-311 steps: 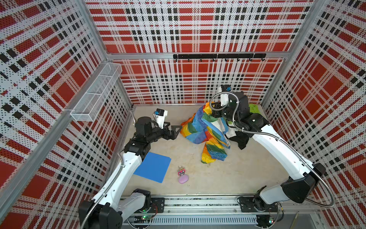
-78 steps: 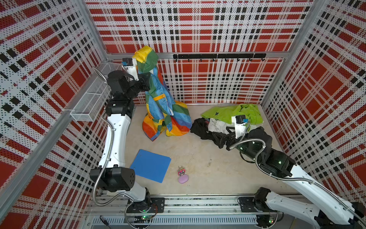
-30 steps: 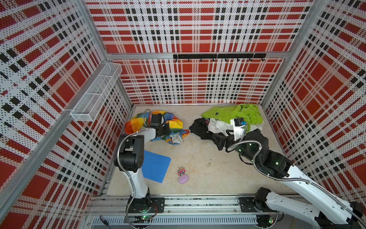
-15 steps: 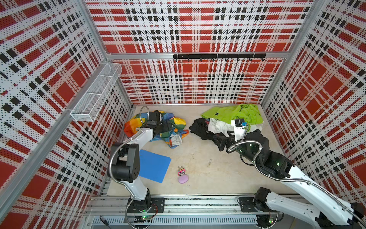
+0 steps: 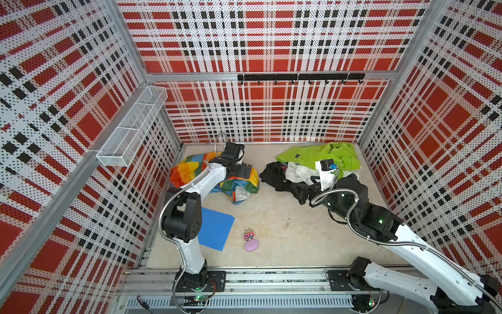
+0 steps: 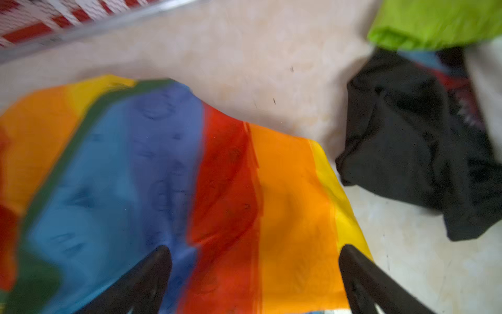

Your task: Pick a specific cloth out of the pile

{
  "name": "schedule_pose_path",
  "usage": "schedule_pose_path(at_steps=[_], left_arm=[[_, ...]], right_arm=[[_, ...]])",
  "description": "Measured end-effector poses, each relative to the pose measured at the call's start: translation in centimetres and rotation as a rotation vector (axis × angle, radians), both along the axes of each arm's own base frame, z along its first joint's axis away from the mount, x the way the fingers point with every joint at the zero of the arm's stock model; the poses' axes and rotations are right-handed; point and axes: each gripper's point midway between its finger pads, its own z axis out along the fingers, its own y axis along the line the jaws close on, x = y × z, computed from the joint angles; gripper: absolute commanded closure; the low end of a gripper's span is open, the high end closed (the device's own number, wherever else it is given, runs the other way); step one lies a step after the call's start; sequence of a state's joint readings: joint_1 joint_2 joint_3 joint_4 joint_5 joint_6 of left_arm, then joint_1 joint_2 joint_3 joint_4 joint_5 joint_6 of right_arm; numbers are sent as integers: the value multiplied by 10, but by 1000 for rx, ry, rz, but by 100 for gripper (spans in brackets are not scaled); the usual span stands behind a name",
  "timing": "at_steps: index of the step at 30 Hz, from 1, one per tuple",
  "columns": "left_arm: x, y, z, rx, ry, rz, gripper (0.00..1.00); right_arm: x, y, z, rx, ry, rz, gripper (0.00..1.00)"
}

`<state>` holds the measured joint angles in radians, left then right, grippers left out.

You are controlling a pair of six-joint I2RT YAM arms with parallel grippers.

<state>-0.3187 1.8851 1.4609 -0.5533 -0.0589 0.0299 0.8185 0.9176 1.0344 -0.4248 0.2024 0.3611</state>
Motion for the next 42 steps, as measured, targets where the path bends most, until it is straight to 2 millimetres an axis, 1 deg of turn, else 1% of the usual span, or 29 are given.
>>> schedule_pose_path(at_steps=[2, 5, 8, 11, 12, 13, 14, 15, 17, 21, 24, 26, 28, 30, 32, 34, 36, 38, 39, 40, 42], left_arm=[[-4, -1, -30, 48, 71, -1, 1], [-10, 5, -61, 87, 162, 11, 1], [-9, 6, -76, 101, 212, 23, 1], [-3, 6, -81, 122, 229, 38, 1], [-1, 6, -83, 134, 231, 41, 7], [1, 7, -85, 145, 233, 45, 18], [1, 6, -88, 149, 239, 46, 35], [3, 5, -88, 149, 239, 49, 49], [5, 7, -90, 167, 235, 55, 71], [11, 8, -85, 180, 224, 64, 100], [12, 7, -83, 160, 231, 58, 100], [12, 1, -77, 87, 241, 42, 100], [14, -2, -62, -21, 250, 34, 100], [25, -4, -30, -130, 217, 29, 100], [43, -4, 15, -224, 138, 22, 100], [58, 1, 67, -296, 37, 16, 100], [68, 14, 118, -332, -69, 25, 100], [69, 34, 151, -336, -142, 56, 100], [67, 45, 164, -328, -171, 79, 100], [65, 58, 171, -312, -190, 107, 100], [62, 84, 175, -273, -205, 170, 100]], right_arm=[[0, -1, 0, -2, 0, 0, 2], [-2, -3, 1, -2, -2, -5, 2], [-3, -6, 2, -2, -5, -11, 2], [-3, -7, 0, -9, 0, -14, 2], [-3, -7, 0, -10, 1, -15, 2], [-3, -7, -1, -11, 2, -16, 2], [-3, -7, -1, -12, 2, -16, 3], [-3, -7, 0, -11, 2, -16, 3], [-3, -7, 0, -11, 2, -17, 3], [-3, -8, 0, -11, 1, -19, 3], [-3, -8, 0, -10, 0, -19, 3], [-4, -9, 0, -8, -1, -19, 3], [-4, -10, 0, -8, -1, -20, 3], [-4, -11, -2, -9, 0, -28, 3], [-3, -12, -3, -11, 2, -31, 3], [-3, -12, -5, -11, 5, -34, 3], [-3, -12, -4, -9, 5, -35, 4], [-3, -12, -4, -7, 7, -36, 4], [-3, -12, -5, -6, 8, -37, 4], [-3, -12, -5, -5, 9, -37, 4], [-3, -12, -5, -3, 10, -37, 4]])
